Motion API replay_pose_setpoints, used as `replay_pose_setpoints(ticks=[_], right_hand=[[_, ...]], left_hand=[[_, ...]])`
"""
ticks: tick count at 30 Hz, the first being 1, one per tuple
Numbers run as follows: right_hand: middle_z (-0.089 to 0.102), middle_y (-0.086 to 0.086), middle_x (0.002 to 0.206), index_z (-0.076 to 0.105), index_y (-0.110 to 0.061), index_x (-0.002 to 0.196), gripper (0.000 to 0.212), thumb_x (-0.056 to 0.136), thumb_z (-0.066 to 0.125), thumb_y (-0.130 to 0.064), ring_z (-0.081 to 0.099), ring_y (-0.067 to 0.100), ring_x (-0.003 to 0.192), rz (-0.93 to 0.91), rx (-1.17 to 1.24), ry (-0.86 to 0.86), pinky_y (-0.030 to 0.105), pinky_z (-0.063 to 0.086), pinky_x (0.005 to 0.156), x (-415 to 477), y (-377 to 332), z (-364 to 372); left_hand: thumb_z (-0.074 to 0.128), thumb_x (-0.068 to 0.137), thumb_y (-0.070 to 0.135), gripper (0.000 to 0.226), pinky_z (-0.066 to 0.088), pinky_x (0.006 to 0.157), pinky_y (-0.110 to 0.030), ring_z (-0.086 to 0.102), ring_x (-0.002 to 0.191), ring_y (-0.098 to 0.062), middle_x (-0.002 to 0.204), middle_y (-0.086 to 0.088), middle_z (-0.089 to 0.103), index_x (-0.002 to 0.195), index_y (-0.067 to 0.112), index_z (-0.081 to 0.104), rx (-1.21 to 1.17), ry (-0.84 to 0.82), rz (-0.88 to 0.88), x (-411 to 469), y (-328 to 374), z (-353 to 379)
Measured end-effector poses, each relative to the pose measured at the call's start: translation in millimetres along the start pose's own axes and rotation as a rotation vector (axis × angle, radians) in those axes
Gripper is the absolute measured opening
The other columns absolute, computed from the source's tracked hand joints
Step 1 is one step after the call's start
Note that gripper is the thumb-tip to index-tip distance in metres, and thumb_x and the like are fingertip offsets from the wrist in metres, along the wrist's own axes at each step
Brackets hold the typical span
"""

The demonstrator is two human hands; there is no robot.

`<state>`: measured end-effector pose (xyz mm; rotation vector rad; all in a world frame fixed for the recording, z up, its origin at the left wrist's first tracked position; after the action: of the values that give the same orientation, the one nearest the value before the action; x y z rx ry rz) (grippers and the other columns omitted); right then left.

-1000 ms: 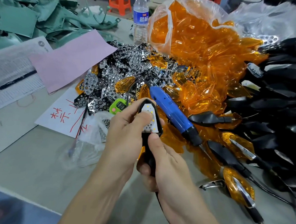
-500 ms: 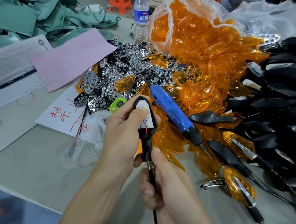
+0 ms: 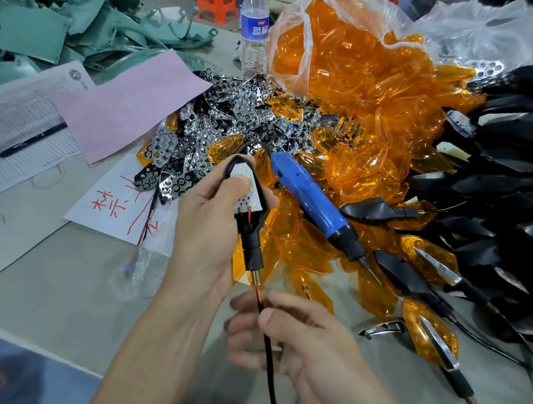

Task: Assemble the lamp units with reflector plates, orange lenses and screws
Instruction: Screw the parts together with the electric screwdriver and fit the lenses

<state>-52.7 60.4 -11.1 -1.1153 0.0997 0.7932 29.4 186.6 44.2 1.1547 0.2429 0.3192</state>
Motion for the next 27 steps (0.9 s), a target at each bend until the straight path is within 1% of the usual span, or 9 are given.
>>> replay_pose_setpoints(ticks=[2,4,9,12,14,17,19,21,27], right_hand=[[0.072,0.024,0.089,0.076,-0.001,0.092,0.012,0.093,0.065,-0.003,0.069,0.033,0.074,-0.043,0.014,0.048,0.043,0.062,0.071,2,-11,-3],[0.071,0.023,0.085,0.074,0.0,0.089,0.021,0.1,0.056,-0.002,0.065,0.029,0.064,-0.079,-0.028,0.075,0.033,0.055,0.056,4,-21,-2],[0.065,0.019,0.075,0.072,-0.008,0.081,0.015,0.093,0.063,-0.006,0.049,0.019,0.051,-0.129,-0.043,0.066,0.025,0.032,0.047,7,-29,4],[0.069,0.019,0.078,0.075,-0.01,0.081,0.011,0.074,0.066,-0.008,0.06,0.021,0.057,-0.093,-0.044,0.022,0.025,0.046,0.051,7,-21,7],[0.072,0.019,0.083,0.074,-0.01,0.082,0.016,0.068,0.068,-0.004,0.069,0.027,0.069,-0.052,-0.06,0.035,0.032,0.059,0.064,6,-15,3],[0.076,0.015,0.082,0.07,-0.005,0.089,0.019,0.07,0.07,-0.004,0.07,0.024,0.074,-0.036,-0.286,0.04,0.037,0.062,0.077,1,-11,-7],[0.075,0.015,0.075,0.072,-0.006,0.082,0.009,0.086,0.069,0.001,0.07,0.021,0.068,-0.035,-0.314,0.05,0.033,0.062,0.071,-1,-11,-8],[0.074,0.014,0.071,0.074,-0.011,0.078,0.027,0.095,0.062,0.006,0.069,0.019,0.063,-0.069,-0.302,0.08,0.029,0.059,0.064,-3,-14,-9],[0.07,0.014,0.064,0.077,-0.011,0.074,0.03,0.094,0.062,0.005,0.064,0.019,0.057,-0.174,-0.235,0.2,0.022,0.048,0.052,0,-21,-11]], left_hand=[[0.048,0.101,0.002,0.041,0.057,0.062,-0.025,0.069,0.071,-0.028,0.07,-0.017,0.071,0.089,0.025,0.079,0.004,0.0,0.016,-1,3,0],[0.049,0.1,0.002,0.04,0.057,0.061,-0.024,0.069,0.071,-0.027,0.071,-0.016,0.071,0.088,0.026,0.079,0.009,-0.003,0.03,-2,5,2],[0.049,0.101,0.002,0.04,0.057,0.06,-0.025,0.07,0.068,-0.025,0.07,-0.016,0.07,0.088,0.025,0.079,0.009,0.0,0.047,-2,8,3],[0.048,0.1,0.002,0.04,0.058,0.062,-0.026,0.07,0.071,-0.027,0.07,-0.016,0.071,0.088,0.026,0.078,0.01,0.004,0.051,-1,8,1],[0.05,0.1,0.003,0.038,0.058,0.065,-0.026,0.07,0.071,-0.028,0.071,-0.016,0.07,0.087,0.025,0.079,-0.002,0.002,0.062,0,8,1],[0.054,0.093,0.011,0.031,0.059,0.069,-0.028,0.068,0.071,-0.027,0.07,-0.011,0.07,0.085,0.027,0.08,-0.012,0.016,0.083,1,11,0],[0.055,0.089,0.012,0.031,0.059,0.068,-0.028,0.067,0.071,-0.027,0.069,-0.011,0.071,0.085,0.028,0.08,0.0,0.032,0.095,1,12,-1],[0.054,0.089,0.011,0.031,0.057,0.065,-0.026,0.067,0.069,-0.026,0.068,-0.011,0.071,0.086,0.028,0.08,0.004,0.039,0.106,1,12,-2],[0.054,0.096,0.009,0.029,0.056,0.062,-0.023,0.069,0.068,-0.023,0.07,-0.014,0.071,0.091,0.025,0.078,-0.012,0.059,0.126,1,10,-1]])
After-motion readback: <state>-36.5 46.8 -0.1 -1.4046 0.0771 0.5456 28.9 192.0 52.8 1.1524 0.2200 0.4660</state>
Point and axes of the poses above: each hand's wrist, its own x-axis towards the middle knuckle, its own z-axis out of the palm, y = z × x, the point moved 8 cm from there along x, towards the middle knuckle
